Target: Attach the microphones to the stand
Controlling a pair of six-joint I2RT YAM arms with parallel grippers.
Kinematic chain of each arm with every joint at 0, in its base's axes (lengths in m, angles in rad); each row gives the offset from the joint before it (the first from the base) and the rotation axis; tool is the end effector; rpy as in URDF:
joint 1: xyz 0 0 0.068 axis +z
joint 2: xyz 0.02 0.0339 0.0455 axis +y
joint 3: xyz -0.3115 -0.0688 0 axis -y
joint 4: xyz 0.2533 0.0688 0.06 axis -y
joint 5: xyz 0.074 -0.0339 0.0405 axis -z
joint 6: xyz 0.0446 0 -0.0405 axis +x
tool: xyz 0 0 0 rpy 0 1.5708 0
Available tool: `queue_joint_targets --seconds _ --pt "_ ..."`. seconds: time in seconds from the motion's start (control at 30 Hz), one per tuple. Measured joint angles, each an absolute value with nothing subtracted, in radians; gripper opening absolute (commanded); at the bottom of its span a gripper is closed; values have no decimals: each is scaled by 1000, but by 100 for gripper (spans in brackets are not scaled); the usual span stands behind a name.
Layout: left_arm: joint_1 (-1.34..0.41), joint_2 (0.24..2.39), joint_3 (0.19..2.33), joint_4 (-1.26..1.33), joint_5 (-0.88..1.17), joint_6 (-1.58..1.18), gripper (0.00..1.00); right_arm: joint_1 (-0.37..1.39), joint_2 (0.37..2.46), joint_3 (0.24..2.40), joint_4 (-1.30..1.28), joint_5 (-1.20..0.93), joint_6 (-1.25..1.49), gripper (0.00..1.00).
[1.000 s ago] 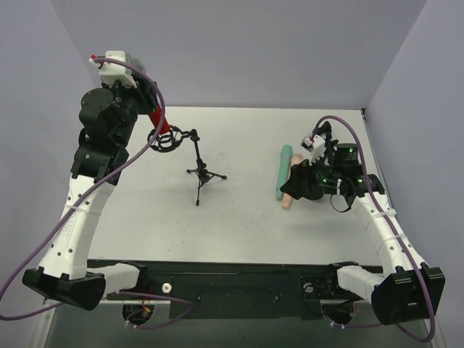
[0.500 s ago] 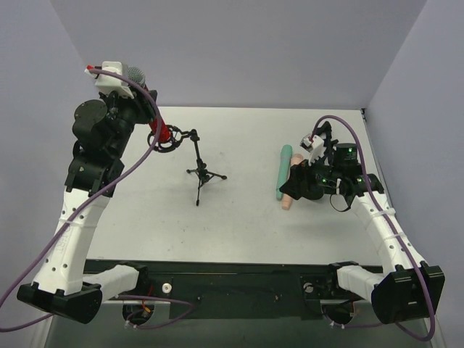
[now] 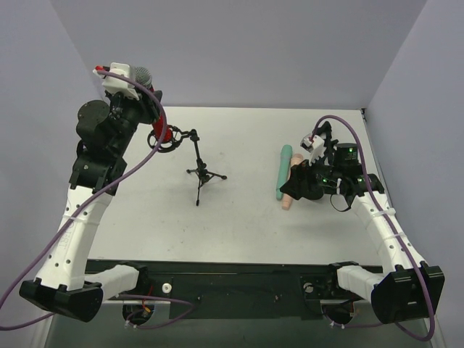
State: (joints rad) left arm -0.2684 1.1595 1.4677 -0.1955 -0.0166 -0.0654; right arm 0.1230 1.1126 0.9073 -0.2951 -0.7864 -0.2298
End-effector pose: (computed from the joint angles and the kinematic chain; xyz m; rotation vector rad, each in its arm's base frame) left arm 0.2282 -0.0620 0.5464 0.1347 1.4571 -0.2602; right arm 0.2293 0.0602 0.3494 -0.8067 1.8183 0.7390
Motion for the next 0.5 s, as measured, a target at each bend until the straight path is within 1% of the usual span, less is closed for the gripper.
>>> queue_joint_targets --seconds 0.27,0.5 --pt "-199 1097 1355 -86 79 -139 0 123 1113 907 -296 -791 -239 93" --pt "-175 1087 1325 -51 113 -171 0 118 1113 907 -298 -793 -243 93"
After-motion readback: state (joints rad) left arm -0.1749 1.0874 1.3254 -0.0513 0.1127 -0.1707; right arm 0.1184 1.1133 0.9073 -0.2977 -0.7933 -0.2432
